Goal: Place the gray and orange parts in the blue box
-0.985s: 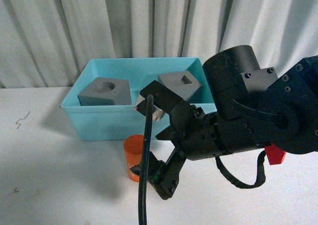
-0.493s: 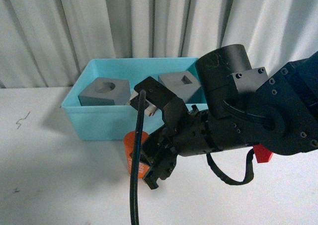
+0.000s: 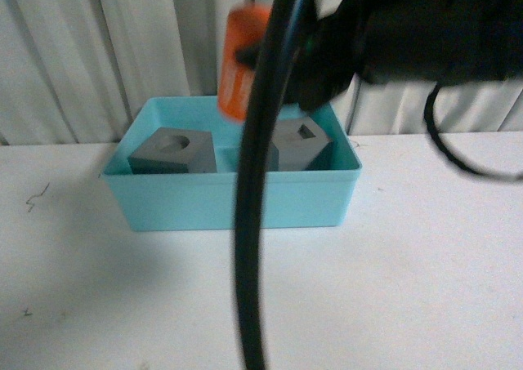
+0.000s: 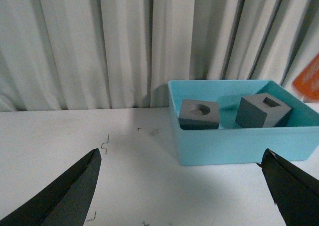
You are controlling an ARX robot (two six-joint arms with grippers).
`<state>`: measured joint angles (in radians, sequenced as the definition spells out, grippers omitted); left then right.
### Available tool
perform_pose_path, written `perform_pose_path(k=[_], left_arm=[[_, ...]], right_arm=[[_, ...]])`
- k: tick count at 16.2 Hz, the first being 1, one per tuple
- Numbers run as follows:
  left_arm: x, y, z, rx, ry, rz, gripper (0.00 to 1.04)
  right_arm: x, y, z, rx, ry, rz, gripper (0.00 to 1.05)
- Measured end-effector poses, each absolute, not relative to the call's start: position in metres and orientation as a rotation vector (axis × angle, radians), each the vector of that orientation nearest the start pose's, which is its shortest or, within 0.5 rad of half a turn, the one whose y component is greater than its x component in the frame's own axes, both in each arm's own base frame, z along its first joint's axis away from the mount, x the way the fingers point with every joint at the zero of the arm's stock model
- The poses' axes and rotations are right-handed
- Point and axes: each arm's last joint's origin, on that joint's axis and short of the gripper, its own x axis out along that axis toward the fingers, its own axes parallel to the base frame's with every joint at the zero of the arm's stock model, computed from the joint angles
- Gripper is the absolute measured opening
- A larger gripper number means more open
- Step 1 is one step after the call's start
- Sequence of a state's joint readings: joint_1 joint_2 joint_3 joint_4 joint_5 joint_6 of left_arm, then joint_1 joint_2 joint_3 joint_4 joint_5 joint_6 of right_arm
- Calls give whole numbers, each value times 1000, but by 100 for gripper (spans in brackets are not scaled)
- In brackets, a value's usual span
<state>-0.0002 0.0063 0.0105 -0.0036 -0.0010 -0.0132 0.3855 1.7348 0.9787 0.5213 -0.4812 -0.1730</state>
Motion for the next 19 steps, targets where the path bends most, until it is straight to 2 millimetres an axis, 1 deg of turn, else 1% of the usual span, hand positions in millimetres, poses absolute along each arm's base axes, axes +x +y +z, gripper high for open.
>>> perform_pose_path(k=[1,2,3,4,5,6,7,8,10,11,12,13,15,16,17,19], left_arm=[[97,0,166,-13,-1,0,98],[97,0,166,-13,-1,0,98],[97,0,166,-13,-1,0,98],[97,0,166,-13,-1,0,98],[97,0,166,-13,-1,0,98],[97,0,166,-13,-1,0,98],[97,0,166,-13,-1,0,98],[97,0,166,-13,-1,0,98],[97,0,166,-13,-1,0,98],[97,0,166,-13,-1,0,98],[97,0,166,-13,-1,0,98],[97,0,166,-13,-1,0,98],[97,0,166,-13,-1,1,98],[97,0,166,-13,-1,0,98],[97,0,166,-13,-1,0,98],[97,0,166,-13,-1,0,98]], right_arm=[[349,146,228,-153,144,824,42],[362,139,230,-159,141,746,42],[376,134,223,-144,156,689,42],[410,139,185,-98,284,612,42],[439,175,206,-22,219,639,42],[443,185,212,-16,204,645,42],[446,194,209,-6,213,652,42],[448,202,198,-12,242,642,42],[449,213,162,-21,340,638,42],[451,215,149,-21,372,635,42],[451,219,143,-22,386,640,42],[455,220,144,-17,384,639,42],[463,225,153,-15,362,642,42],[465,228,152,-17,369,647,42],[467,230,147,-19,382,648,42],[468,234,127,-28,434,646,42]])
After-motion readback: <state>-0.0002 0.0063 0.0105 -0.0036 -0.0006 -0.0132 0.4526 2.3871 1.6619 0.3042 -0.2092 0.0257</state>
